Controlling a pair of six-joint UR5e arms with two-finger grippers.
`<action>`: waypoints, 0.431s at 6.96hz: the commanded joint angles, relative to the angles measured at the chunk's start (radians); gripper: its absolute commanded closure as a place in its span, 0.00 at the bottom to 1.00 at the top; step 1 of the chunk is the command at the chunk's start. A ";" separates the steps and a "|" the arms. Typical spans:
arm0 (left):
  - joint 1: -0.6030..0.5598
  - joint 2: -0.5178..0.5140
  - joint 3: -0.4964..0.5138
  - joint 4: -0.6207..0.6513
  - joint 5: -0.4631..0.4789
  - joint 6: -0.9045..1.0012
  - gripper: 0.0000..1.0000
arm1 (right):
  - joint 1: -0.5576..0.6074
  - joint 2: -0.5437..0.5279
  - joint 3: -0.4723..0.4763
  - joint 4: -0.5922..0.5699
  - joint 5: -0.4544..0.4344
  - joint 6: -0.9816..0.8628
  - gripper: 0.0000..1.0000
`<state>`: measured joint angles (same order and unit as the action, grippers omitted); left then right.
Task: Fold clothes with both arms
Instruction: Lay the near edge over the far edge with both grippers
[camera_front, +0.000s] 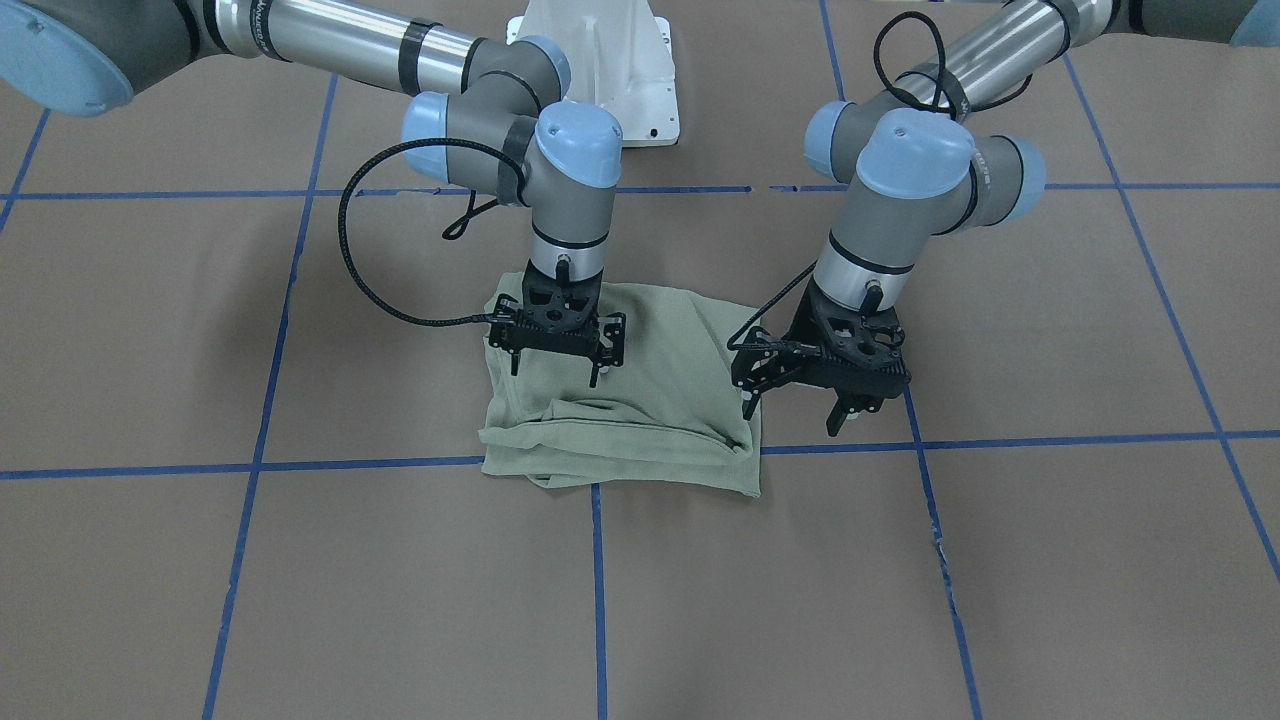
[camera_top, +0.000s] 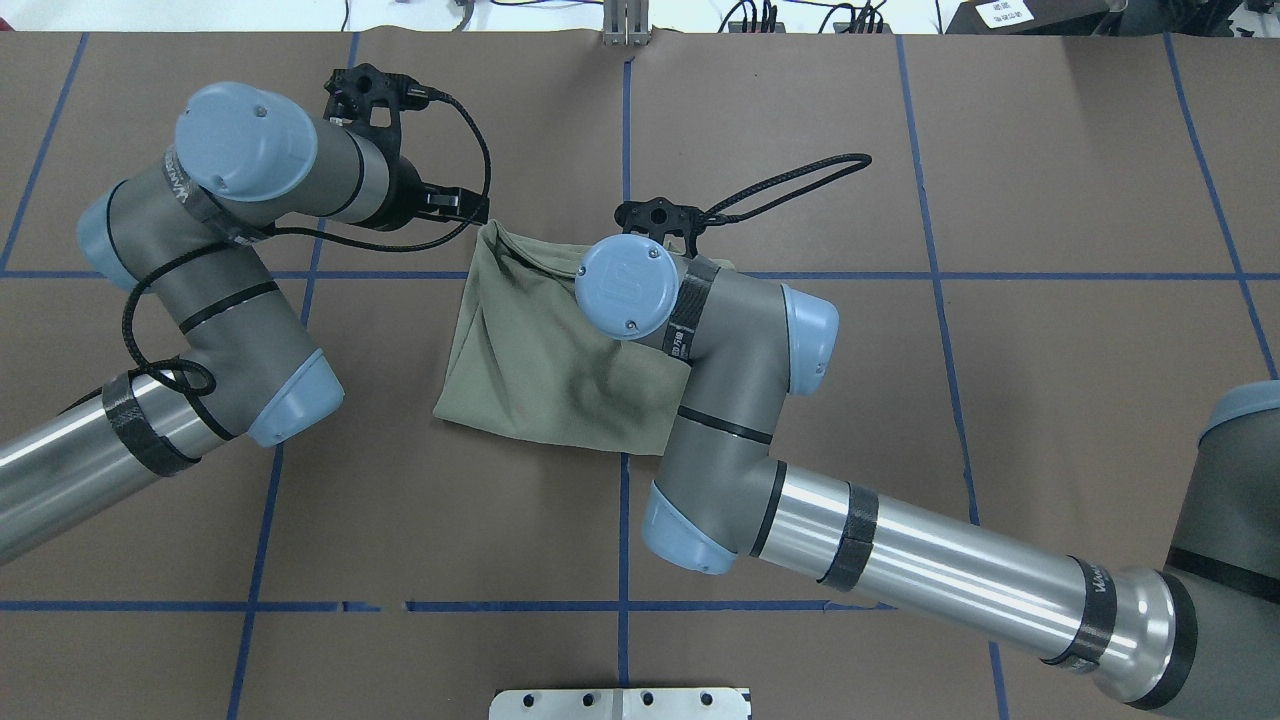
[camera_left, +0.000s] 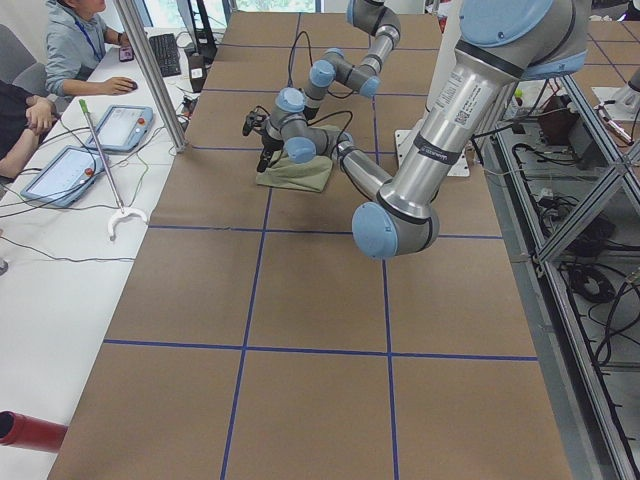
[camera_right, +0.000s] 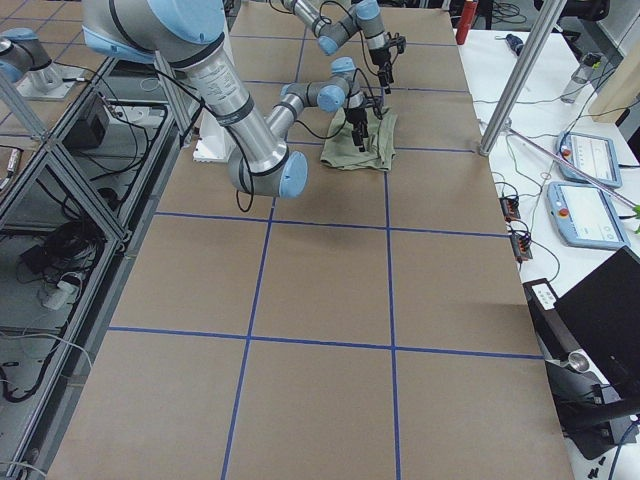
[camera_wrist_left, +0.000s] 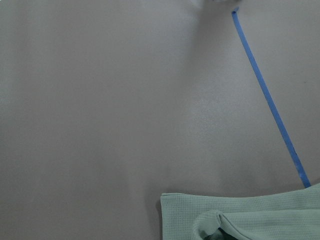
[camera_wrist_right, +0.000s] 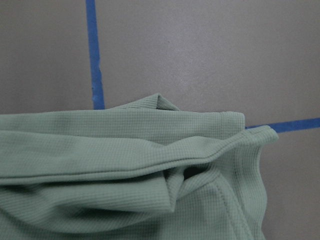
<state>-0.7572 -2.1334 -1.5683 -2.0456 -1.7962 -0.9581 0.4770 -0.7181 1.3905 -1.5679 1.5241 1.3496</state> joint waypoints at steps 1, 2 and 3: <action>-0.001 0.003 -0.004 0.001 0.000 -0.004 0.00 | 0.012 0.023 -0.080 0.003 -0.001 -0.039 0.00; -0.001 0.003 -0.004 -0.001 0.000 -0.004 0.00 | 0.029 0.041 -0.108 0.003 -0.001 -0.056 0.00; -0.001 0.003 -0.004 0.001 0.000 -0.004 0.00 | 0.064 0.043 -0.131 0.006 -0.001 -0.082 0.00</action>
<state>-0.7577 -2.1311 -1.5717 -2.0455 -1.7963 -0.9615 0.5066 -0.6858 1.2952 -1.5645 1.5232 1.2969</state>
